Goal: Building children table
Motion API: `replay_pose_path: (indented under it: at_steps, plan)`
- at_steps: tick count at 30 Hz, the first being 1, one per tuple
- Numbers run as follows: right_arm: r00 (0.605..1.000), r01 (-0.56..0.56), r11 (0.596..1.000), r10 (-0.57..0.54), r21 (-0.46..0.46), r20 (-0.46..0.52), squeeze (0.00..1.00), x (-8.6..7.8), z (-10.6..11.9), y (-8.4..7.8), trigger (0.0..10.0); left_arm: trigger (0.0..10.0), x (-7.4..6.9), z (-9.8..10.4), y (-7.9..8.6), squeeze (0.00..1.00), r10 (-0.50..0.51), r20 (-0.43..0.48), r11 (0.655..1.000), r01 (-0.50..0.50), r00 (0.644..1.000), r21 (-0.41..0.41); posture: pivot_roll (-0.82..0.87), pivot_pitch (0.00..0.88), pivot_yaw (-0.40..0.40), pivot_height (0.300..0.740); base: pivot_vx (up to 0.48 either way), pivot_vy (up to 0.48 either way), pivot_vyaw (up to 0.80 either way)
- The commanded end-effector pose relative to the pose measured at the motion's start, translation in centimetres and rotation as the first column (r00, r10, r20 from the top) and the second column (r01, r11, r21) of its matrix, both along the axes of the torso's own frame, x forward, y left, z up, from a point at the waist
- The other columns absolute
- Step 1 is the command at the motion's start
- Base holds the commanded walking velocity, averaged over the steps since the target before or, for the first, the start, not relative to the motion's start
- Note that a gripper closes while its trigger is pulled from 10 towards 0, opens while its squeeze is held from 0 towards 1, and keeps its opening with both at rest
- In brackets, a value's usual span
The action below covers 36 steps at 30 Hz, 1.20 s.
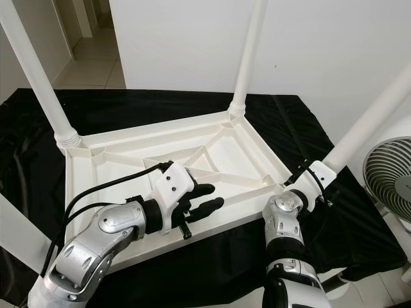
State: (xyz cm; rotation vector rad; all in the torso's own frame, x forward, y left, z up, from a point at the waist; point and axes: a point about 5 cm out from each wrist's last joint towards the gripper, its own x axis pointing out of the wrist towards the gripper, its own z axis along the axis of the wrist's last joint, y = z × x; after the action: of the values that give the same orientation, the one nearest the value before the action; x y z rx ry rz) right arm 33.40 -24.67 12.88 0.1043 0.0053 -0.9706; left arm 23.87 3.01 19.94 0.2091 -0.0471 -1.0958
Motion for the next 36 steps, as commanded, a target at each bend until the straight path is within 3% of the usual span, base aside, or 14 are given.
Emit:
replay_pose_path:
  at_steps: [1, 8, 18, 19, 22, 27, 35, 36]
  plan:
    - [1.000, 0.013, 1.000, -0.013, -0.006, -0.019, 0.00, -0.3, -0.4, -0.7, 10.0, 10.0, 0.0, -0.1, -0.2, 0.00, 0.030, 0.001, 1.000, -0.030, 1.000, -0.008, 0.03, 0.043, -0.041, 0.740, 0.000, 0.000, 0.00]
    - [1.000, -0.024, 0.998, 0.024, -0.053, 0.008, 0.00, 0.1, 0.6, -1.0, 10.0, 10.0, 0.0, -0.1, -0.2, 0.00, 0.031, 0.002, 0.999, -0.031, 1.000, -0.010, 0.03, 0.041, -0.044, 0.740, 0.000, 0.000, 0.00]
    - [0.983, -0.169, 0.974, 0.177, -0.149, 0.044, 0.00, 0.8, 2.1, -1.1, 10.0, 10.0, 0.0, 0.0, -0.2, 0.00, 0.036, 0.005, 0.999, -0.036, 0.999, -0.013, 0.03, 0.044, -0.048, 0.740, 0.000, 0.000, 0.00]
    - [0.968, -0.236, 0.963, 0.244, -0.131, 0.049, 0.00, 1.0, 2.0, -0.8, 0.0, 10.0, 0.0, 0.0, -0.2, 0.00, 0.037, 0.006, 0.999, -0.037, 0.999, -0.014, 0.03, 0.045, -0.047, 0.740, 0.000, 0.000, 0.00]
    - [0.944, -0.323, 0.939, 0.328, -0.115, 0.034, 0.00, 1.2, 1.7, -0.7, 0.0, 10.0, 0.0, 0.1, -0.3, 0.00, 0.037, 0.009, 0.999, -0.037, 0.999, -0.017, 0.03, 0.047, -0.047, 0.740, 0.000, 0.000, 0.00]
    - [0.935, -0.345, 0.925, 0.354, -0.160, 0.031, 0.00, 1.3, 2.2, -1.3, 0.0, 10.0, 0.1, 0.2, -0.2, 0.00, 0.041, 0.012, 0.999, -0.041, 0.999, -0.019, 0.03, 0.047, -0.048, 0.740, 0.000, 0.000, 0.00]
    - [0.915, -0.396, 0.905, 0.404, -0.152, 0.022, 0.00, 1.6, 2.5, -1.2, 0.0, 10.0, 0.4, 0.3, -0.1, 0.00, 0.052, 0.015, 0.999, -0.052, 0.999, -0.018, 0.03, 0.058, -0.048, 0.740, 0.000, 0.000, 0.00]
    - [0.904, -0.419, 0.896, 0.426, -0.148, 0.020, 0.00, 1.7, 2.7, -1.1, 10.0, 10.0, 0.6, 0.3, 0.1, 0.00, 0.061, 0.018, 0.998, -0.061, 0.998, -0.020, 0.03, 0.066, -0.048, 0.740, 0.000, 0.000, 0.00]
